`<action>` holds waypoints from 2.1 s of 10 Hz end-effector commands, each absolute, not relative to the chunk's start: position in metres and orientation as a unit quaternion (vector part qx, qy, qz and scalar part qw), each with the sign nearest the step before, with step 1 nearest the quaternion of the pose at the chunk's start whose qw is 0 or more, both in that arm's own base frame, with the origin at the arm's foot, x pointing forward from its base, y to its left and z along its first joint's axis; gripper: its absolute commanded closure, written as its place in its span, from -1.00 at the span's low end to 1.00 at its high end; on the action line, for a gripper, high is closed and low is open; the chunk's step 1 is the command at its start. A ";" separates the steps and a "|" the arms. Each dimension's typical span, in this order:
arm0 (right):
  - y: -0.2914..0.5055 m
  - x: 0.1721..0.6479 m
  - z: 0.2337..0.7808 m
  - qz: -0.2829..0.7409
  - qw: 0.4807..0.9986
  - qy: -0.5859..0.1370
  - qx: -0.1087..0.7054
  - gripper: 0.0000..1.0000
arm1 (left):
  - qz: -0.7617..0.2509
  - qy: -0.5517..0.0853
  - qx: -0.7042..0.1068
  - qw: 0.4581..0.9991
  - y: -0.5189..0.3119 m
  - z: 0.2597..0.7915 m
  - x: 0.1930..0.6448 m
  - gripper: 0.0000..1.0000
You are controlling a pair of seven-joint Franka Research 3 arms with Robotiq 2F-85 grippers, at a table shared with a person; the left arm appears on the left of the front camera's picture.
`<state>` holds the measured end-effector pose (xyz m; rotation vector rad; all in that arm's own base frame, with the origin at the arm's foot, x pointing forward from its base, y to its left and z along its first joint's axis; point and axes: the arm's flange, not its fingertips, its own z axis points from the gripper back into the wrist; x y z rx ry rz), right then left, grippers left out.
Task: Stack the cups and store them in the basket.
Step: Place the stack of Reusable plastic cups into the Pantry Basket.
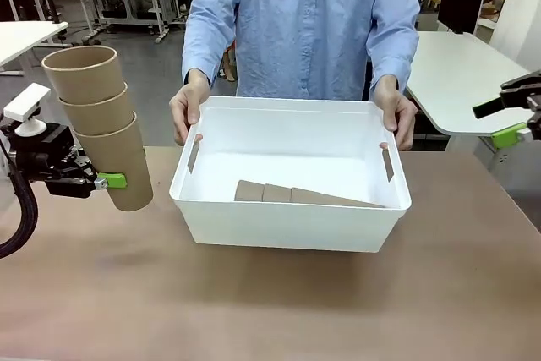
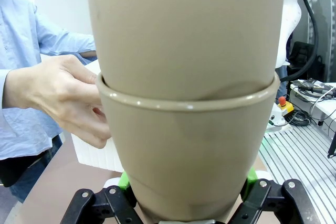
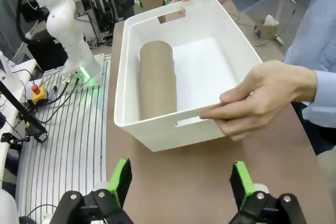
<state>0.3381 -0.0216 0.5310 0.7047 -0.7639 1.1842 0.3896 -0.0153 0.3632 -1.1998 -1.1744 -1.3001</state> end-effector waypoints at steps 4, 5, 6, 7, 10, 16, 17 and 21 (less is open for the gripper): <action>-0.022 0.338 0.531 0.533 0.705 -0.344 0.317 -1.00 | -0.535 -0.485 -0.495 0.483 -0.015 0.367 0.389 -0.71; -0.022 0.338 0.531 0.533 0.705 -0.344 0.317 -1.00 | -0.535 -0.485 -0.495 0.483 -0.015 0.367 0.389 -0.71; -0.022 0.338 0.531 0.533 0.705 -0.344 0.317 -1.00 | -0.535 -0.485 -0.495 0.483 -0.015 0.367 0.389 -0.71; -0.022 0.338 0.531 0.533 0.705 -0.344 0.317 -1.00 | -0.535 -0.485 -0.495 0.483 -0.015 0.367 0.389 -0.71; -0.022 0.338 0.531 0.533 0.705 -0.344 0.317 -1.00 | -0.535 -0.485 -0.495 0.483 -0.015 0.367 0.389 -0.71; -0.022 0.338 0.531 0.533 0.705 -0.344 0.317 -1.00 | -0.535 -0.485 -0.495 0.483 -0.015 0.367 0.389 -0.71; -0.022 0.338 0.531 0.533 0.705 -0.344 0.317 -1.00 | -0.535 -0.485 -0.495 0.483 -0.015 0.367 0.389 -0.71; -0.022 0.338 0.531 0.533 0.705 -0.344 0.317 -1.00 | -0.535 -0.483 -0.493 0.487 -0.015 0.363 0.390 -0.71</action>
